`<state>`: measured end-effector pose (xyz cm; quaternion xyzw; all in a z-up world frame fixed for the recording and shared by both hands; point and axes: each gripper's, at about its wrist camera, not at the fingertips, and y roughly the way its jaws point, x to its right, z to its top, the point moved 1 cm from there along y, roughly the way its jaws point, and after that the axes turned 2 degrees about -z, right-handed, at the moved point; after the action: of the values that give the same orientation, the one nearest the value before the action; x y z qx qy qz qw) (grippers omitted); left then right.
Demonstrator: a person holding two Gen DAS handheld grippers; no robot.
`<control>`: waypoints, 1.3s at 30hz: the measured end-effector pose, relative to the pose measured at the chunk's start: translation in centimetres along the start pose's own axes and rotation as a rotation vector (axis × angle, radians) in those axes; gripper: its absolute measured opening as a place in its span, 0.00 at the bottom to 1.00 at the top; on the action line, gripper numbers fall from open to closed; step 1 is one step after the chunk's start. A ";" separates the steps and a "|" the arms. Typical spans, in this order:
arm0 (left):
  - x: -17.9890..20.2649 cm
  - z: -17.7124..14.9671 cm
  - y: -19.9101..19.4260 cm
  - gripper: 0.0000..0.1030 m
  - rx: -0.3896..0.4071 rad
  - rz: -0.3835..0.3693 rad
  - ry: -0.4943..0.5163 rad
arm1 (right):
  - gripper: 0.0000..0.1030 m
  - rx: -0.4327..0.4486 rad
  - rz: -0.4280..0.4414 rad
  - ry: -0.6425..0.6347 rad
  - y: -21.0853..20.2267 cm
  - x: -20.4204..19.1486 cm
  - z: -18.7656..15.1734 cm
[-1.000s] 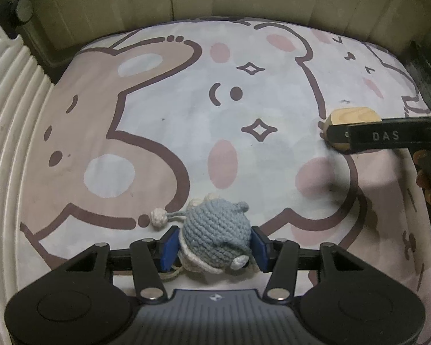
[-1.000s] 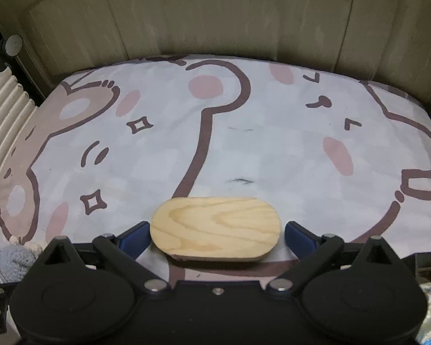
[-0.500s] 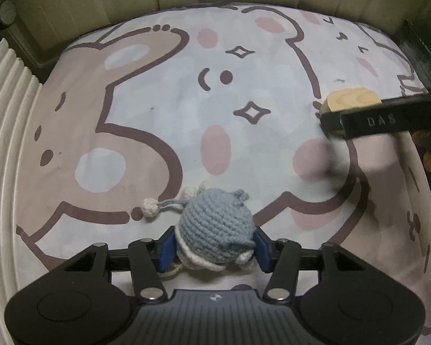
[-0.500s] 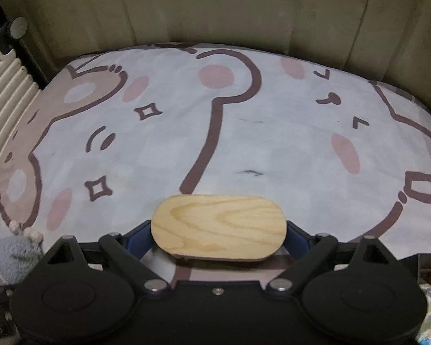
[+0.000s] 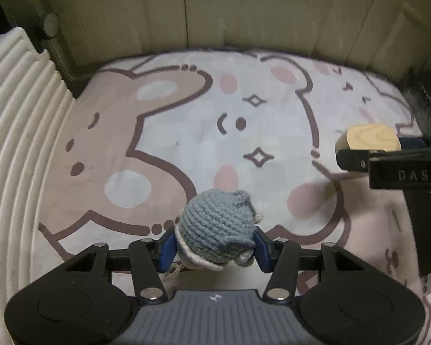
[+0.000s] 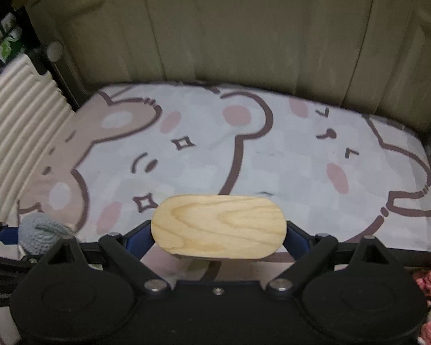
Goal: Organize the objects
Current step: 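Carry the grey mouse with the left tool while the right tool carries the block to the box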
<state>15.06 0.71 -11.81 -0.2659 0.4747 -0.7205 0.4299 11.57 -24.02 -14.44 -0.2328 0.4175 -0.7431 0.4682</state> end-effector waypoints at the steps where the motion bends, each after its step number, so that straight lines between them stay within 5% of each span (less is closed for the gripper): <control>1: 0.0 0.0 -0.5 0.53 0.011 0.000 -0.010 | 0.91 0.007 0.000 -0.001 -0.5 -0.1 0.0; 12: 0.1 0.3 -4.4 0.53 0.110 -0.009 -0.092 | 0.91 0.077 -0.029 0.022 -5.8 0.5 0.2; 30: 3.5 -0.4 -8.9 0.53 0.213 0.007 -0.053 | 0.91 0.143 -0.063 0.012 -12.9 1.1 -2.1; 39: 5.2 -0.8 -11.1 0.53 0.261 -0.050 -0.055 | 0.91 0.182 -0.067 0.000 -15.9 2.9 -2.5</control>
<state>7.78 -1.49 -2.18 -0.2392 0.3579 -0.7791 0.4557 0.44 -22.19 -2.61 -0.2030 0.3402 -0.7933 0.4624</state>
